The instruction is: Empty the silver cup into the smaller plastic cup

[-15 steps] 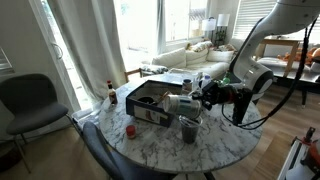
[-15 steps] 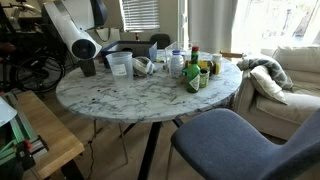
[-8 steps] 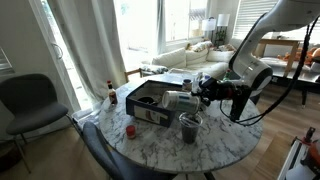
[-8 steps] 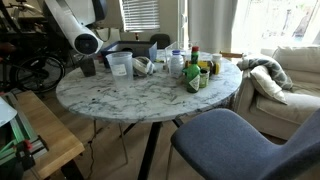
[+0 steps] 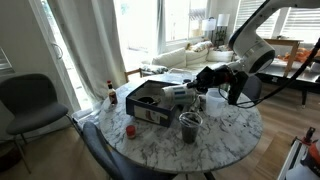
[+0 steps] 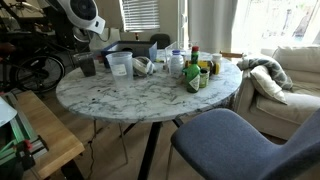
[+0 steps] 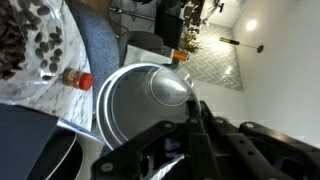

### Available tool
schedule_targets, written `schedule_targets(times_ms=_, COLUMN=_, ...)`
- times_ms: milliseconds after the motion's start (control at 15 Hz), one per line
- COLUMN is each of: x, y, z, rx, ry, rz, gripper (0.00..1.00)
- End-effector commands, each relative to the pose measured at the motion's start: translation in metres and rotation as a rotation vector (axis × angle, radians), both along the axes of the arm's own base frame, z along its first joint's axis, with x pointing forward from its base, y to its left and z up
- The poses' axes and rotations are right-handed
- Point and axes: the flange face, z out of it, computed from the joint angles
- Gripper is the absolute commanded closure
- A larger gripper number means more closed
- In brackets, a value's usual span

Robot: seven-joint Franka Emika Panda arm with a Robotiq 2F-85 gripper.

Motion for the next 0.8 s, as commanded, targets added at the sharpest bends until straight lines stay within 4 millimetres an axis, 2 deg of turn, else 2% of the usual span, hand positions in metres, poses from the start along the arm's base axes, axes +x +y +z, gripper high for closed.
schedule_targets(times_ms=0, x=0.001, y=-0.016, z=0.054, rx=-0.144, ry=-0.043, rz=-0.053, gripper=0.99)
schedule_targets(times_ms=200, x=0.006, y=-0.030, z=0.091, rx=-0.268, ry=-0.065, rz=-0.115, gripper=0.99)
schedule_targets(times_ms=333, x=0.006, y=-0.035, z=0.108, rx=-0.362, ry=-0.056, rz=-0.150, gripper=0.99)
schedule_targets(times_ms=533, x=0.003, y=-0.037, z=0.122, rx=-0.504, ry=-0.012, rz=-0.188, gripper=0.99)
schedule_targets(times_ms=733, x=0.002, y=-0.030, z=0.128, rx=-0.638, ry=0.039, rz=-0.207, gripper=0.99)
